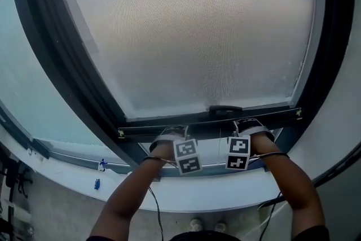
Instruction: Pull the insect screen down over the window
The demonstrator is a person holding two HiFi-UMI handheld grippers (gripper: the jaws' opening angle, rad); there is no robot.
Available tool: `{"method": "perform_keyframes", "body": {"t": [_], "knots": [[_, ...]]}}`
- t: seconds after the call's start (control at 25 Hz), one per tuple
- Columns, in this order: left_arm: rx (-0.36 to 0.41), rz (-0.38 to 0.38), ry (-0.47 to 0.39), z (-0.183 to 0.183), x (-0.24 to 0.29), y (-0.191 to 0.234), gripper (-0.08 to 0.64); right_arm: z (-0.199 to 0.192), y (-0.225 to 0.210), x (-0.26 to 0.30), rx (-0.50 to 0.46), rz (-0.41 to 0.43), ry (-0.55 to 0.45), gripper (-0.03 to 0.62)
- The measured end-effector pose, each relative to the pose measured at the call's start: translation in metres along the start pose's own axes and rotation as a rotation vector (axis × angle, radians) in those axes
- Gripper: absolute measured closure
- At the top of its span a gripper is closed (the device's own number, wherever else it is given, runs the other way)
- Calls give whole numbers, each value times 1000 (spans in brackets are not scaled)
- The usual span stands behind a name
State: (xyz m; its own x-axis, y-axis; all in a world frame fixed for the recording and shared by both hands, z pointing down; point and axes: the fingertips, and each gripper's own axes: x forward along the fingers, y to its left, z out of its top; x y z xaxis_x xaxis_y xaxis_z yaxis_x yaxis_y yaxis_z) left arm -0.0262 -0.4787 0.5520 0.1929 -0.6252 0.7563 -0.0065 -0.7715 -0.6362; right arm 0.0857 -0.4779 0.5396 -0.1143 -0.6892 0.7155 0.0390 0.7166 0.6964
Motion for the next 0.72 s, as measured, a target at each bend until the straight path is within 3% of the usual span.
{"method": "perform_keyframes", "body": {"t": [0.2, 0.72], "knots": [[-38, 14, -46, 1, 4, 4, 324, 0, -4, 3, 28, -1, -4, 383], [-59, -38, -32, 1, 2, 2, 324, 1, -2, 1, 35, 27, 9, 383]]}}
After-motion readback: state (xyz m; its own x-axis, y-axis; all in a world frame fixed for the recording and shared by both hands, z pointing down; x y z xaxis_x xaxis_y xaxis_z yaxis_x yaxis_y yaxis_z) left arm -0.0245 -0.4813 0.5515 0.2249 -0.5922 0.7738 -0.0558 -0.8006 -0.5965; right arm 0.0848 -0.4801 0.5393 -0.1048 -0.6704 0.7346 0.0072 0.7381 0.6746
